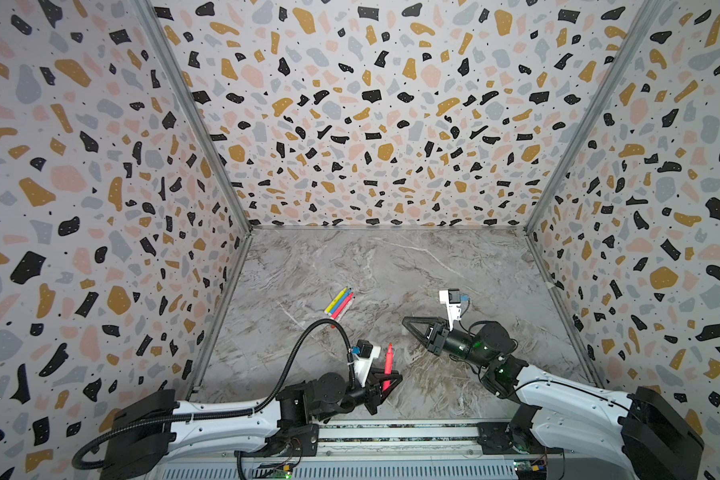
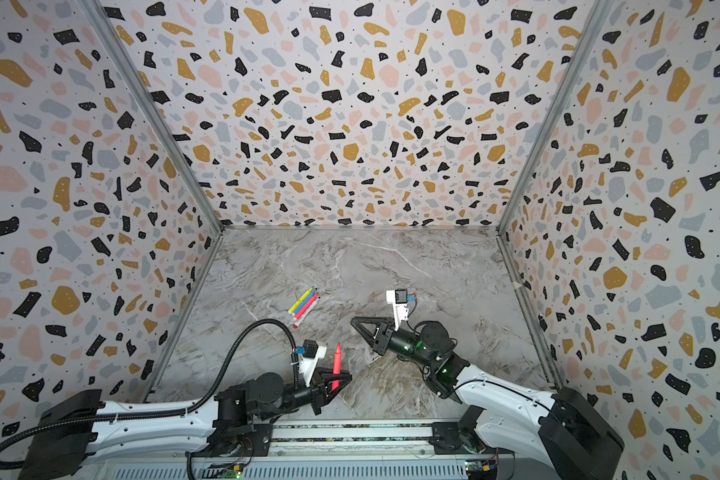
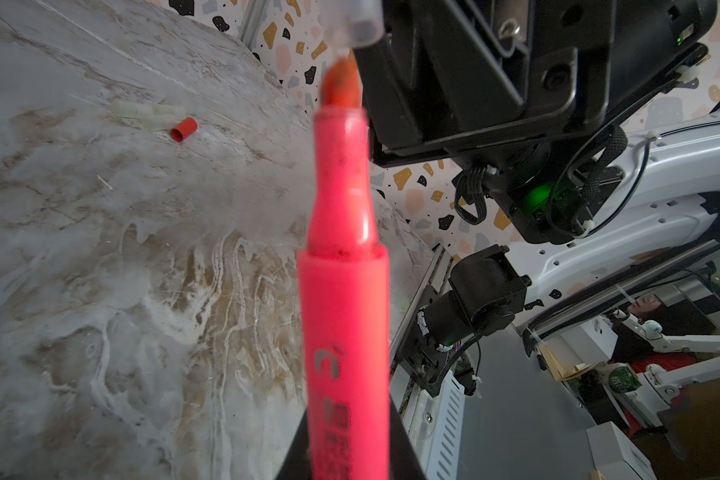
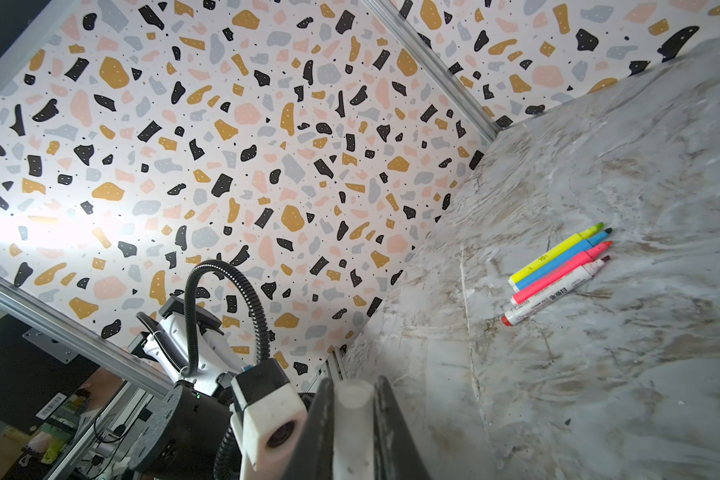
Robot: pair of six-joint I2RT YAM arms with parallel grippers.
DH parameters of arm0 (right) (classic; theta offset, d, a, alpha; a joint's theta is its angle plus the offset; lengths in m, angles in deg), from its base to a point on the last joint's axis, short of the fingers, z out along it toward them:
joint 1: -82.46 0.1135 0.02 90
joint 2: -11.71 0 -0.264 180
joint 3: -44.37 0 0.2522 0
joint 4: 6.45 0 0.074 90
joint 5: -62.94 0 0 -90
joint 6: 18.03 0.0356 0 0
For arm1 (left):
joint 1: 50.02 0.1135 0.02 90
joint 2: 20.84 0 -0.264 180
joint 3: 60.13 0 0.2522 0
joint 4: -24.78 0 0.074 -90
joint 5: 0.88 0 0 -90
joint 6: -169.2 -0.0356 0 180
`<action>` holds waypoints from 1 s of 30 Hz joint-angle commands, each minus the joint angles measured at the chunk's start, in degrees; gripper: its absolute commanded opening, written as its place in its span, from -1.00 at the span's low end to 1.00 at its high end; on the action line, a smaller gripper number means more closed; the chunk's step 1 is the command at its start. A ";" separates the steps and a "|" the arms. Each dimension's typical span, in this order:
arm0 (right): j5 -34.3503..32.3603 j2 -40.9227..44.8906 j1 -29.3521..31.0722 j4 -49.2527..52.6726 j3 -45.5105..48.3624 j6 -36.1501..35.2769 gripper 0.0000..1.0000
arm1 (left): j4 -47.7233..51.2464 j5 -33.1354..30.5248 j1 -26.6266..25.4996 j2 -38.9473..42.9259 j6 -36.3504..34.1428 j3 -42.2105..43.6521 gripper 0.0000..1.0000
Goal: Insert the pens into the pen caps
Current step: 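Bring the held cap down over the pink marker tip in the left gripper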
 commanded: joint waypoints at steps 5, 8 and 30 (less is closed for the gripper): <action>-0.18 -1.41 0.81 -6.16 -0.26 0.86 -0.99 | -6.56 1.08 -0.25 -3.22 -1.89 -0.18 -1.00; -0.10 -1.30 1.02 -6.25 -0.34 0.47 -1.00 | -6.37 1.04 -0.25 -3.53 -2.44 -0.79 -1.00; -1.27 -4.40 4.49 -9.73 0.97 0.16 -1.00 | -6.27 0.70 -0.25 -3.81 -2.91 -1.95 -1.00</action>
